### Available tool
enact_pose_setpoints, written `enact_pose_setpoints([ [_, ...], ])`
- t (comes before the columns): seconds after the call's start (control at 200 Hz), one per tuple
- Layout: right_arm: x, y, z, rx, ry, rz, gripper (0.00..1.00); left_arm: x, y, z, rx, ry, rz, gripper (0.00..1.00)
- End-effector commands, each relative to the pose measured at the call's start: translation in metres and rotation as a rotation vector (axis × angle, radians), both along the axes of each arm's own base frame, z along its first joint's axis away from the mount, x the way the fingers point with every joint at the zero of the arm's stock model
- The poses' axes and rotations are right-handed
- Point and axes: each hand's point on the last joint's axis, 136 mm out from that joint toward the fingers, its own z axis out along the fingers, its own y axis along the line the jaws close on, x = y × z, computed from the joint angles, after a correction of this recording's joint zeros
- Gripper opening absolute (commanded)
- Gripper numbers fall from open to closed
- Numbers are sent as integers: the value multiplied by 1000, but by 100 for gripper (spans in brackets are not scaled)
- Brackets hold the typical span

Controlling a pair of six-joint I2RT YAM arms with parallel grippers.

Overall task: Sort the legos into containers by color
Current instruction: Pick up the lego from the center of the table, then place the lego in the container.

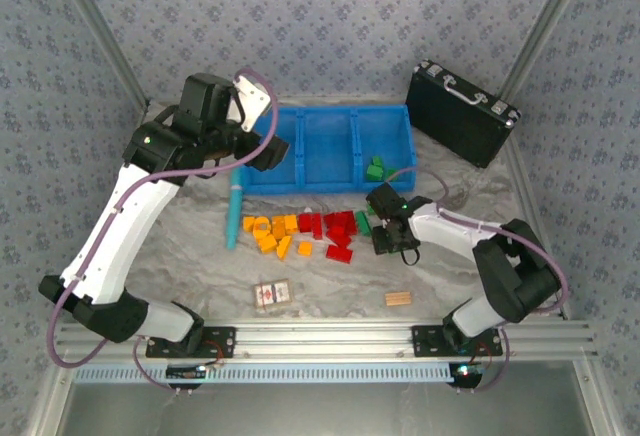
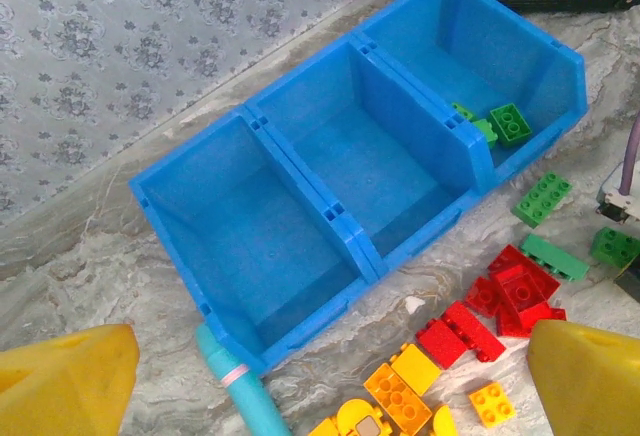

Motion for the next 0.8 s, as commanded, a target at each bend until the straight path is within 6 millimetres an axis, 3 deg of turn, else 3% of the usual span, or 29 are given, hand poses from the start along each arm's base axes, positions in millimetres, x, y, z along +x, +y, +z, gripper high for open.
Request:
enact_pose_setpoints([
  [0.0, -1, -4, -7, -6, 18, -29, 42, -2, 1, 3, 12, -10, -4, 100],
  [0.195, 5, 1, 2, -1, 15, -13, 28, -2, 3, 1, 28, -15, -4, 100],
  [0.365, 26, 1, 52, -10, -67, 7, 27, -5, 6, -1, 38, -19, -5, 100],
  [0.47, 59, 2, 88, 26, -175, -11, 28, -6, 7, 0, 39, -25, -4, 100],
  [0.575, 95, 0, 104, 58, -212, -26, 28, -6, 8, 0, 42, -27, -3, 100],
  [0.6, 109, 1, 117, 67, -241, -32, 28, -6, 8, -1, 42, -26, -4, 100],
  [0.795, 174, 5, 133, 90, -331, -46, 28, -11, 6, 4, 8, -20, -12, 100],
])
